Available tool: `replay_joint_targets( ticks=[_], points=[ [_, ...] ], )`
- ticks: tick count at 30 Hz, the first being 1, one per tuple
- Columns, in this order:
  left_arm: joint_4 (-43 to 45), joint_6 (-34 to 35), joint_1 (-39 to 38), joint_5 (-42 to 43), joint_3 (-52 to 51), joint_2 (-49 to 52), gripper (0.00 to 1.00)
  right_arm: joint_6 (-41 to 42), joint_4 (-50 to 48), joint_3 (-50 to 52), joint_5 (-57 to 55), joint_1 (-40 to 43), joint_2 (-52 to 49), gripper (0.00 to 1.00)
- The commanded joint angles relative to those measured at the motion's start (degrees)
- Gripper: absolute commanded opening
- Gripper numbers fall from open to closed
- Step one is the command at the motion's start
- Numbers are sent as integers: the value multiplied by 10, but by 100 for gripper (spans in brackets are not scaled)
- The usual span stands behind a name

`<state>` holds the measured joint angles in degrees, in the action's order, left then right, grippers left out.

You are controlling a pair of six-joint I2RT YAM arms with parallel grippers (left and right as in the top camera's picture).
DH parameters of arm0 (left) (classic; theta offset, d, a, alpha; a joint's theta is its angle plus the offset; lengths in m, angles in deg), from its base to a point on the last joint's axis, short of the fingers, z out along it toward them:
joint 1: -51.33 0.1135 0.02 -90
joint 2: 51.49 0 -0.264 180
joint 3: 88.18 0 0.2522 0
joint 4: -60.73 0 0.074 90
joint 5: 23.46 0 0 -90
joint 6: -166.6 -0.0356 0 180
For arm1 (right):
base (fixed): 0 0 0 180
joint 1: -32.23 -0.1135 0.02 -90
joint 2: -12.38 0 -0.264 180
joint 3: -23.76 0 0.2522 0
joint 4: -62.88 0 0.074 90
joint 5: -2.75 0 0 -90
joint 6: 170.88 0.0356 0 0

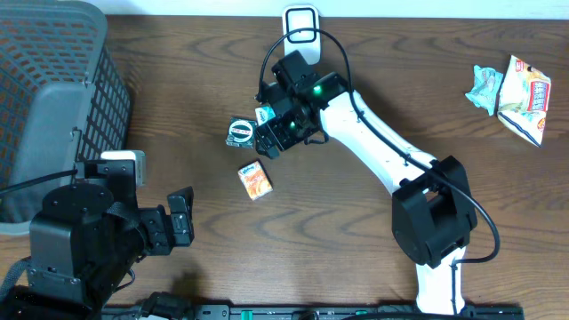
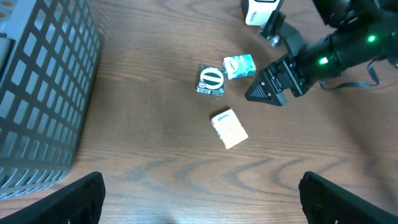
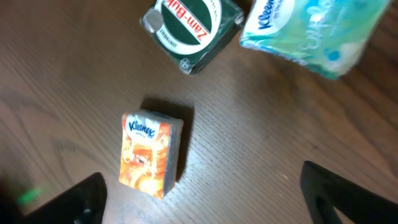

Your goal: Scan the item barcode

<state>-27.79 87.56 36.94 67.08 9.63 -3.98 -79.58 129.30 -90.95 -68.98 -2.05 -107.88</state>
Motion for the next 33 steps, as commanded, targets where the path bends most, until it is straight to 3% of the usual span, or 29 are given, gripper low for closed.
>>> replay_joint_targets(
  ticks=[1,9,13,29,33],
  points=[
    [0,7,2,-1,5,0,98,4,-15,37,3,-3,9,78],
    [0,7,2,-1,5,0,98,4,-167,173,130,-3,9,80],
    [0,7,2,-1,5,0,98,38,-207,187,145,-3,9,78],
    [0,7,2,-1,5,0,98,44,-217,190,148,-34,-18,73],
    [0,7,2,-1,5,0,98,60,-217,190,102,-53,-18,69]
  ],
)
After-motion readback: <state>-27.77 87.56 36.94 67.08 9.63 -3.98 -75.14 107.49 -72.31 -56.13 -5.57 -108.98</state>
